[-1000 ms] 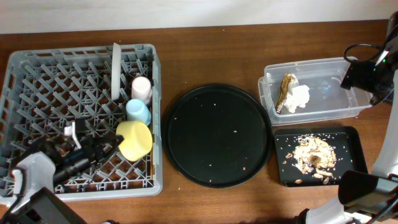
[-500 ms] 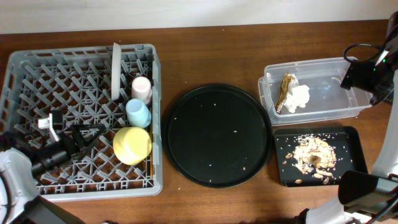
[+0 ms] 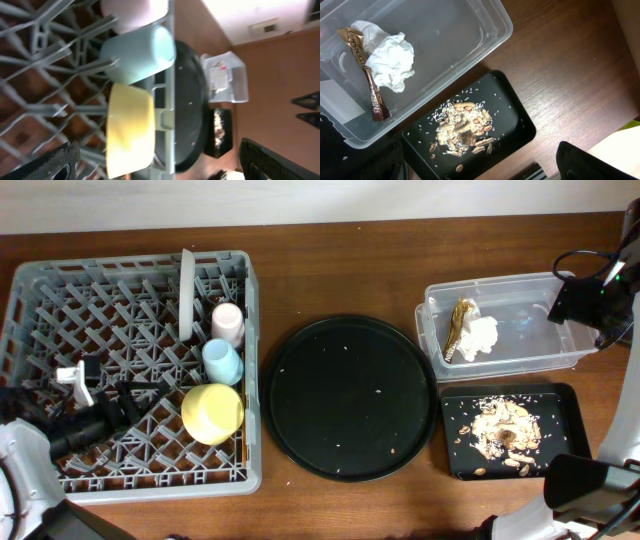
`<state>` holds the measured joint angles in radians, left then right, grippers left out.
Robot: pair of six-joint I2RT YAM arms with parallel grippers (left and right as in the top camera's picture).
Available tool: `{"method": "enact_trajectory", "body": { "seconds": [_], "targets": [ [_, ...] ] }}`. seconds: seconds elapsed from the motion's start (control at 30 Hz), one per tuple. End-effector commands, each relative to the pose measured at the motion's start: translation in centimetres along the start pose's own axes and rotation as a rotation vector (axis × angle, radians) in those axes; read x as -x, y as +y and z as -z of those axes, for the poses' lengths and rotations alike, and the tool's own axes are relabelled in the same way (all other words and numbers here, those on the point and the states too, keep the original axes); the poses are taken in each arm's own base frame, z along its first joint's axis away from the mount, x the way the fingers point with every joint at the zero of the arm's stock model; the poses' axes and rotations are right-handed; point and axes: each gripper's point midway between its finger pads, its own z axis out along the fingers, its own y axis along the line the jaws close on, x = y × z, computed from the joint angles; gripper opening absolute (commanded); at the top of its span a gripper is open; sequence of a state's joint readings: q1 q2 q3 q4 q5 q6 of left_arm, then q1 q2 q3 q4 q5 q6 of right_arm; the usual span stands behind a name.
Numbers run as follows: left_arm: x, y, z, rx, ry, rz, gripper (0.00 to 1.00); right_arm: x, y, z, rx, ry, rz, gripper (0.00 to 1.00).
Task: Sort waste into correct bins and load items into the dishwasher rack
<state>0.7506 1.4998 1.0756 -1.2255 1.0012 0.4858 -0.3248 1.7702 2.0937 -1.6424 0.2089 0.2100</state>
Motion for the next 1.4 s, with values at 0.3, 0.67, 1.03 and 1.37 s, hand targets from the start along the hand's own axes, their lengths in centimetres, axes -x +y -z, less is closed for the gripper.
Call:
{"method": "enact_trajectory", "body": {
  "seconds": [0.3,0.67,1.03,1.37],
  "targets": [
    [-1.3,3.2,0.9,0.216,0.086,-0.020,0.99,-0.1,-0.7,2.2,0.005,-0.066,-0.023,0.99],
    [-3.6,7.8,3.1,0.506,0.234,-0.016,0.99,-6.3,0.5,15.3,0.183,-0.446,0.075,0.99],
    [-4.1,8.7,3.8,0.573,0.269,-0.015,0.99,-14.6,-0.6,23.9,0.440,-0.764,0.283,0.99],
    [-4.1,8.7,3.8,0.573,0.269,-0.015,1.00,-15.5,-2.0,30.2,0.578,-1.379,0.320,0.99]
  ]
}}
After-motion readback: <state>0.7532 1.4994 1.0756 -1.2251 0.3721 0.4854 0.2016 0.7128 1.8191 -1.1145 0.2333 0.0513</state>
